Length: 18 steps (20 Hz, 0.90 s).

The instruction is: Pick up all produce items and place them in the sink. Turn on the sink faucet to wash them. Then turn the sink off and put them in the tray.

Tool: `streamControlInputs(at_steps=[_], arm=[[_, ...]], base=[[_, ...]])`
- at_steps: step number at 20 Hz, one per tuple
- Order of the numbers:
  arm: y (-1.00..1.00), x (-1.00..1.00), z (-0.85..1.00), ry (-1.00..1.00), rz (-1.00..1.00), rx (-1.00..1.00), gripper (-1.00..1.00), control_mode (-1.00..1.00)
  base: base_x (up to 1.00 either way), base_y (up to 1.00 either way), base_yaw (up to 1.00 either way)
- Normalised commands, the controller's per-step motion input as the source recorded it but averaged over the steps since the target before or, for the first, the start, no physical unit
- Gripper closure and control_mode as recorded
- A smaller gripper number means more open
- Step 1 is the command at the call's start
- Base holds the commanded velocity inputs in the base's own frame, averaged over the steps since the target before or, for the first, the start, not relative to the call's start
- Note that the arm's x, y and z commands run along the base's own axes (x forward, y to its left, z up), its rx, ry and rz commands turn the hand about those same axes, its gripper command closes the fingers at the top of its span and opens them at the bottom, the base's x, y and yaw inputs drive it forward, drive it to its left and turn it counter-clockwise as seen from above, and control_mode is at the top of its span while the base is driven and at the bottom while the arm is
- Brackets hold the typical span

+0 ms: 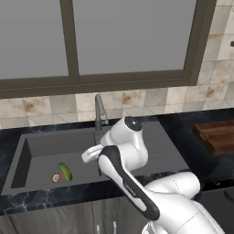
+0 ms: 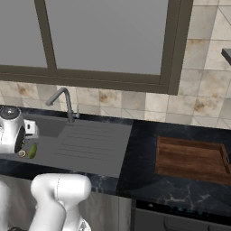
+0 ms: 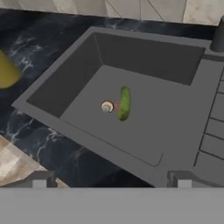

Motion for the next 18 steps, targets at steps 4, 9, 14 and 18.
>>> streamControlInputs(at_steps=[4,9,14,18], arm=[[0.44,-0.19,-0.3,0.03,0.0,-0.16,-1.0,-1.0],[0.22,-0.01,-0.23,0.04,-0.02,-0.12,-1.0,-1.0],[0.41,0.05,-0.18,0.05,-0.14,-0.13,-1.0,-1.0],[0.44,0.16,-0.19,0.03,-0.19,-0.07,-1.0,-1.0]], base=[[0.0,0.0,0.0],[0.0,0.0,0.0],[0.0,0.0,0.0],[0.0,0.0,0.0]])
